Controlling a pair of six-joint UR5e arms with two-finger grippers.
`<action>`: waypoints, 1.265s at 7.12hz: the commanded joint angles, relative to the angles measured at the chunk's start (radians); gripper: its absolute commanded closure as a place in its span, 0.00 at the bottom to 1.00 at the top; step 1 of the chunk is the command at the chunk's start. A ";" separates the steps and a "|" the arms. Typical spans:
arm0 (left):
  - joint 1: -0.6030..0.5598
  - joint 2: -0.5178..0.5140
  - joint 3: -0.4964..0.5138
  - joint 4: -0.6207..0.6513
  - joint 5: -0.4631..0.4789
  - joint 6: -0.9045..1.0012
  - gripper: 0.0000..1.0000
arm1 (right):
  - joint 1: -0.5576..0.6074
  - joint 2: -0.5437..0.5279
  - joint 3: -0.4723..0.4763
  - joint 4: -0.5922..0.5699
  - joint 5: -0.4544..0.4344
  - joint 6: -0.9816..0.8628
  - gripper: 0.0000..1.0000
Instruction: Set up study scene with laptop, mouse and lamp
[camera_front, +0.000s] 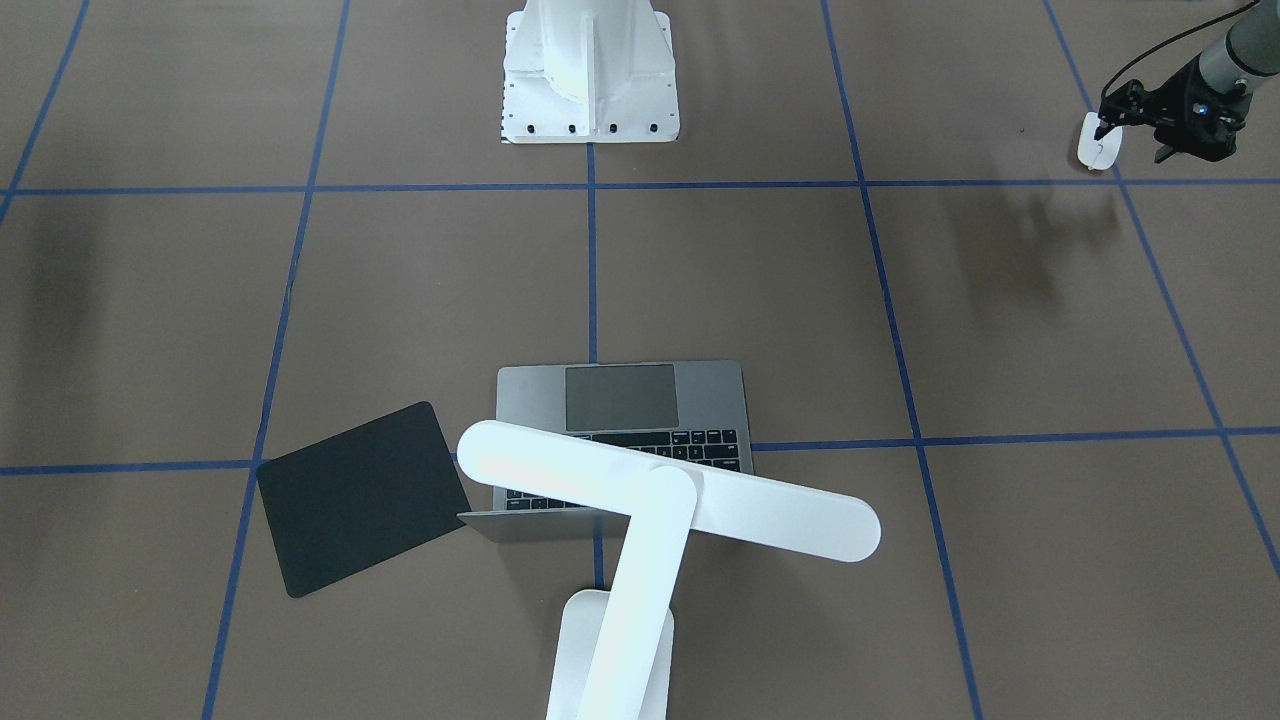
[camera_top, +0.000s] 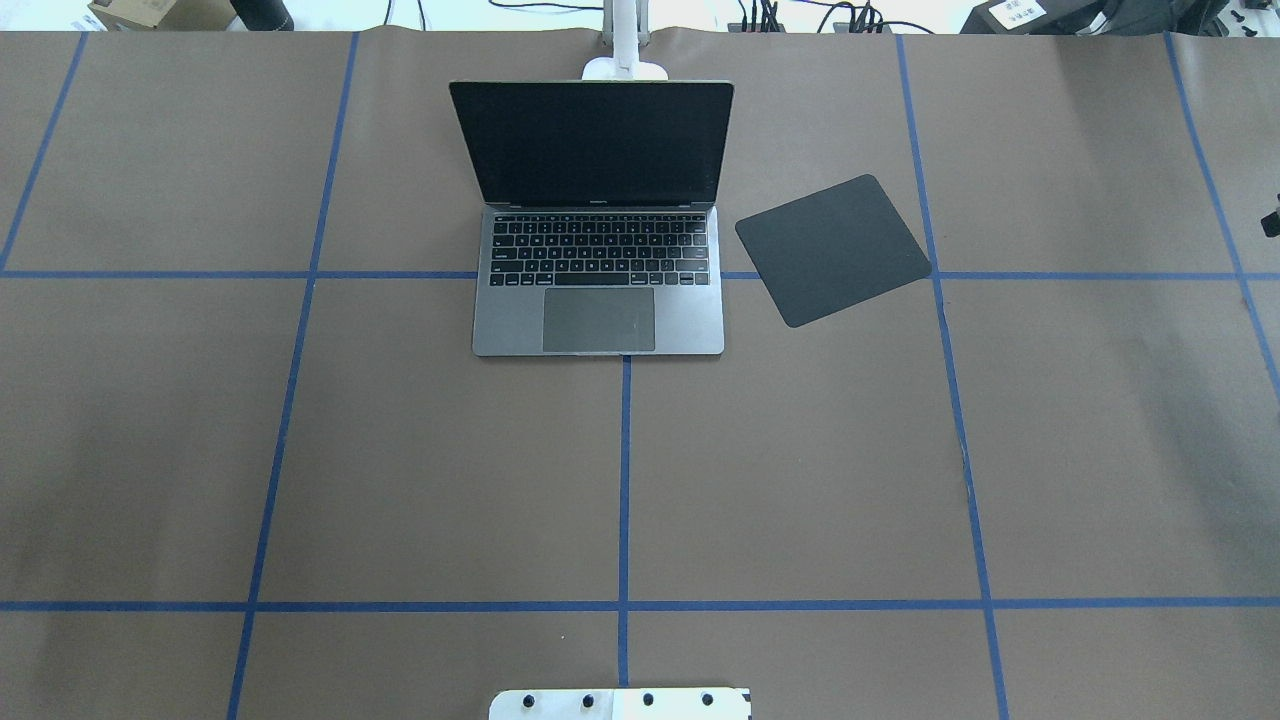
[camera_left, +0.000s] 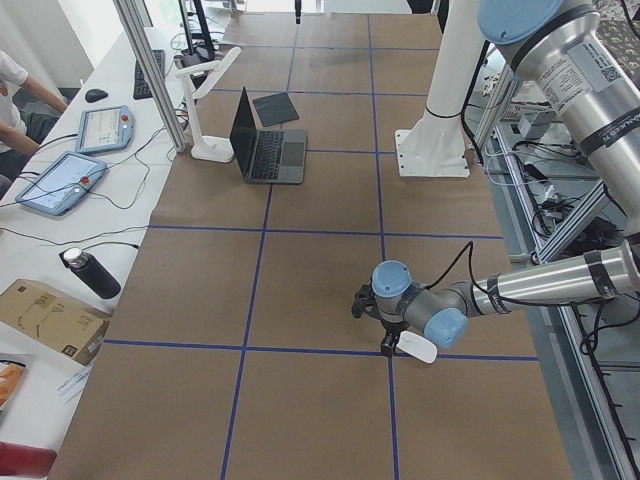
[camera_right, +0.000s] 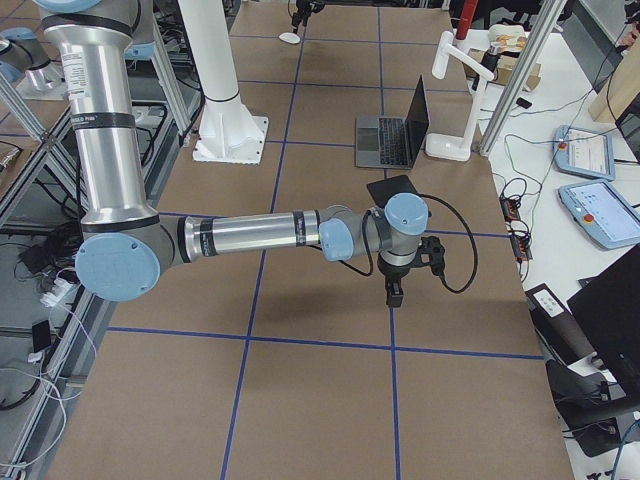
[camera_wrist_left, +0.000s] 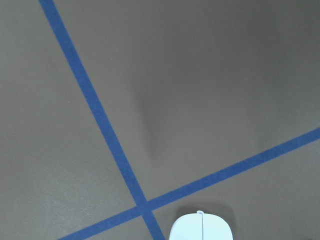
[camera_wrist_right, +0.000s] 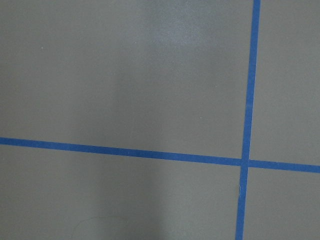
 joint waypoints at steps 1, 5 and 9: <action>0.039 -0.001 0.022 0.003 0.000 -0.012 0.00 | -0.010 0.002 -0.003 -0.004 -0.001 0.000 0.02; 0.105 -0.013 0.031 0.001 0.003 -0.058 0.00 | -0.020 0.008 -0.004 -0.012 -0.004 0.000 0.02; 0.132 -0.021 0.044 0.000 0.007 -0.058 0.00 | -0.024 0.011 -0.013 -0.012 -0.004 0.000 0.02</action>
